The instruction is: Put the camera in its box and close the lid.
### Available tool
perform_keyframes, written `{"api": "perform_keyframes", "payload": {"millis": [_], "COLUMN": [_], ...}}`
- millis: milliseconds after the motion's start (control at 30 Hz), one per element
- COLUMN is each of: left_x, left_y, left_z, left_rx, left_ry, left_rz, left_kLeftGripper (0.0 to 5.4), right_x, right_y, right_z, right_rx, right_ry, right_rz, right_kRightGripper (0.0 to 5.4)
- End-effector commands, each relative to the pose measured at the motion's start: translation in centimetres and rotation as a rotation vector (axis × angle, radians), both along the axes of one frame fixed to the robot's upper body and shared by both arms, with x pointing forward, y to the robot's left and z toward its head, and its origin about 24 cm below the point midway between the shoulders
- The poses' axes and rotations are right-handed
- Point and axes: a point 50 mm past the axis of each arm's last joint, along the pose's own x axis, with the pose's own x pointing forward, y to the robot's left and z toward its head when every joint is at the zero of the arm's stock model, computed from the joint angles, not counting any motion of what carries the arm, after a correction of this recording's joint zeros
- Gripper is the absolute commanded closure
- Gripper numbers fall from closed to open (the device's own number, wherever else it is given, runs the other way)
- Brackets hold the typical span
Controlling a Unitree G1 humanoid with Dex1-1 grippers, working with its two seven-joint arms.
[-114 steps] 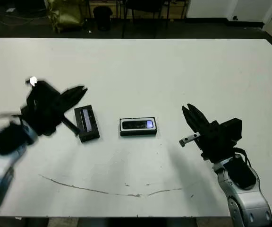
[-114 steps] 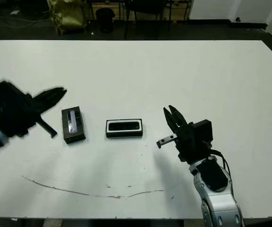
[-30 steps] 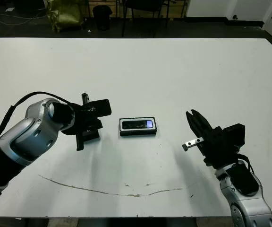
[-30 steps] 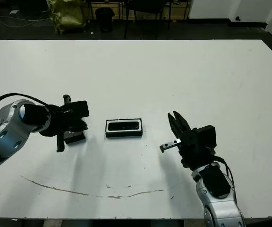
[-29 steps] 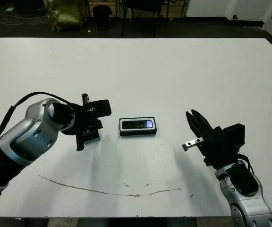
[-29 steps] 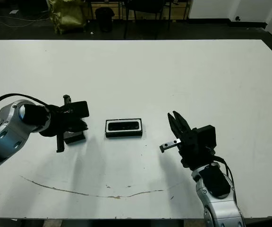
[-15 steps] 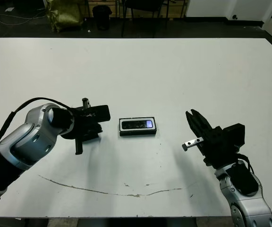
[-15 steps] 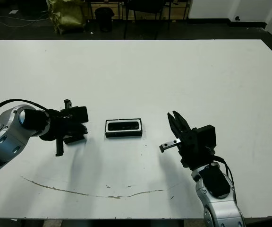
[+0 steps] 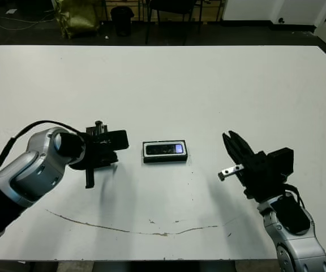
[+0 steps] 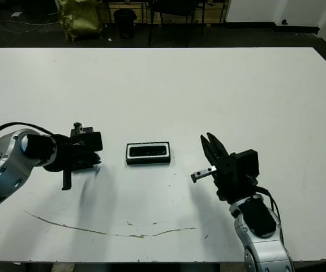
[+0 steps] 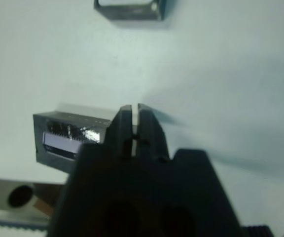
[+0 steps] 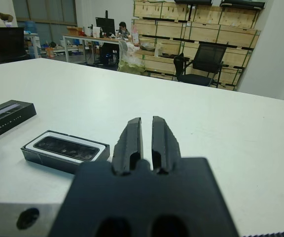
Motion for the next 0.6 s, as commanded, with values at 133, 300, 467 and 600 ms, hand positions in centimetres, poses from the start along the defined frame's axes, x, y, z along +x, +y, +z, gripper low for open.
{"api": "perform_keyframes", "payload": {"millis": [133, 300, 467, 600], "left_x": [-0.4, -0.6, -0.8, -0.8], "left_y": [1.4, 1.8, 2.1, 2.4], "left_z": [-0.5, -0.5, -0.4, -0.4], "left_rx": [0.064, 0.082, 0.09, 0.102], "left_ry": [0.04, 0.047, 0.045, 0.043], "left_rz": [0.06, 0.057, 0.041, 0.046], "left_kLeftGripper": [5.4, 5.4, 5.4, 5.4], "right_x": [-0.1, -0.1, -0.1, -0.1], "right_y": [-0.3, -0.4, -0.4, -0.4], "right_z": [-0.5, -0.5, -0.5, -0.5], "right_rx": [-0.01, -0.007, -0.018, -0.021], "right_ry": [0.024, 0.029, 0.03, 0.032], "right_rz": [-0.005, -0.005, -0.005, -0.007], "right_kRightGripper": [5.38, 5.38, 5.38, 5.38]}}
